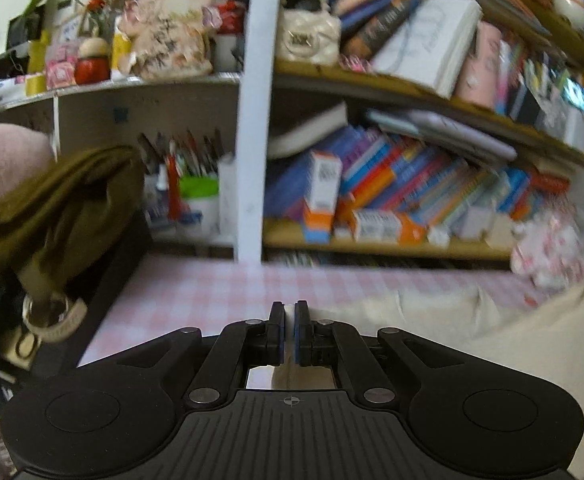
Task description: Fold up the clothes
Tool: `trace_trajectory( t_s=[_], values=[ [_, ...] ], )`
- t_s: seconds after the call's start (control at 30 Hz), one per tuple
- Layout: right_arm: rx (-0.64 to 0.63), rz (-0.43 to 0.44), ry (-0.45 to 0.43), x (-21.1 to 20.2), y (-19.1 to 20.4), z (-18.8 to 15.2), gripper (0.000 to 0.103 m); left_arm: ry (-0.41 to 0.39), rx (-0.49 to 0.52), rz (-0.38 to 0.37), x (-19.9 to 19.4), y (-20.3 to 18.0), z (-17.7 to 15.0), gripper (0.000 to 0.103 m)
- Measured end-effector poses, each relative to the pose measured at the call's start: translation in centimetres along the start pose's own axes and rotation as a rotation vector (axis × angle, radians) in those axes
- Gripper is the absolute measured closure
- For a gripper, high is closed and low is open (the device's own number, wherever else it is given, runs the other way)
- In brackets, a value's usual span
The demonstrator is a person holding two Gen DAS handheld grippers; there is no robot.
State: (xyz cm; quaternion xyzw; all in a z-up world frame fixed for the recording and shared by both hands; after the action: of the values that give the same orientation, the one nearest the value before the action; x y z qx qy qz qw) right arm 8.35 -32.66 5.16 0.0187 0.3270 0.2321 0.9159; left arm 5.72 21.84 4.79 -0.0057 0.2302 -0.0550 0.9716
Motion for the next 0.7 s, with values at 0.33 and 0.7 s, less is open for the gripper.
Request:
trace_trajectory(
  t_s=[0.33, 0.7],
  values=[
    [-0.025, 0.011, 0.187, 7.2, -0.4, -0.1, 0.067, 0.122, 0.039, -0.015, 5.8, -1.1, -0.5, 0.100],
    [0.124, -0.053, 0.313, 14.6, -1.3, -2.6, 0.099, 0.151, 0.048, 0.010, 5.3, -0.9, -0.5, 0.100]
  ],
)
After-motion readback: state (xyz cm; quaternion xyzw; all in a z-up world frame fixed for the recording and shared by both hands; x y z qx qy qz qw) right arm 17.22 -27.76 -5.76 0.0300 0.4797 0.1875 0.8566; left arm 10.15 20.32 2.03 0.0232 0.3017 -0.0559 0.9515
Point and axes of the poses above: each gripper's, at about its wrist camera, not at the fingertips, and x roughly the way its jaws point, y to its left, z to its top, the point moved 3 cm from there along x, roughly the way its jaws point, and after that the axes turned 5 degrees about x, right-handed, at the moved point
